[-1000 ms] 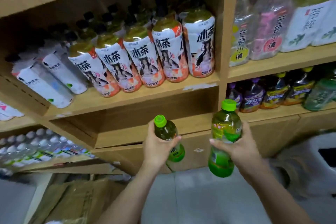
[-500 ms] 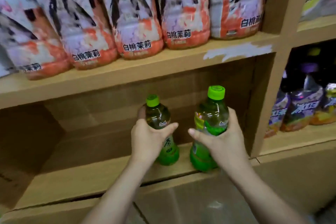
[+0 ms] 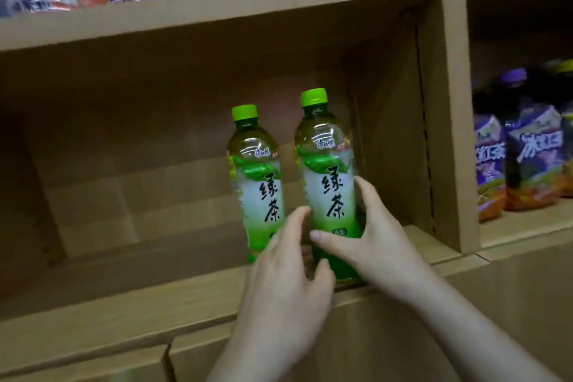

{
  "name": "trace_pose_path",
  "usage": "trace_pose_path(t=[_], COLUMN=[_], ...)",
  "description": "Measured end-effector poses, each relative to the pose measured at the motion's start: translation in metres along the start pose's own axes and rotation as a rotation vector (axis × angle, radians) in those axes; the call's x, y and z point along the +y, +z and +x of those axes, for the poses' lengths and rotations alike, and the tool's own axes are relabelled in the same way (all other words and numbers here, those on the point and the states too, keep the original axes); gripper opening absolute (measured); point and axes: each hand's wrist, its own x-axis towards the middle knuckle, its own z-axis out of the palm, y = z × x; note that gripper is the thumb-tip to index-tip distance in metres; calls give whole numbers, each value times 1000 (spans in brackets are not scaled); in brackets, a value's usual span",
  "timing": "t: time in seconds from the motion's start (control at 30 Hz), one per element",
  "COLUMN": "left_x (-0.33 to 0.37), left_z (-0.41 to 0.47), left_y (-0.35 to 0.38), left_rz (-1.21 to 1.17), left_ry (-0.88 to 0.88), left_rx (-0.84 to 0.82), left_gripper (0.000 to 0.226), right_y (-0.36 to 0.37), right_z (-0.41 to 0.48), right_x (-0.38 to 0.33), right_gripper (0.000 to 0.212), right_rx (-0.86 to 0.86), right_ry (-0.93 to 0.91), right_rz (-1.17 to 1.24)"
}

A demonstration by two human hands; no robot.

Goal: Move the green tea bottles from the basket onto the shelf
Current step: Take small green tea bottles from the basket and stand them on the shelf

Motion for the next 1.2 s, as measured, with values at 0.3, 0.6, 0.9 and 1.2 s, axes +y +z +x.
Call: trace_pose_path(t=[0.3, 0.6, 0.9, 1.2], left_x=[-31, -48, -86, -106], left_z=[15, 70, 137, 152], left_y=[-49, -32, 32, 62], left_rz=[-17, -201, -159, -206], left_ry=[-162, -369, -269, -53], left_rx=[295, -201, -155, -22], left_gripper=[72, 58, 65, 101], right_y=[-14, -28, 0, 20], right_z=[-8, 26, 83, 118], right_x=[-15, 8, 37, 55], right_gripper=[82, 70, 91, 63], right_rx=[2, 16, 207, 282], right_ry=[38, 239, 260, 181], right_rz=[-288, -129, 55, -30])
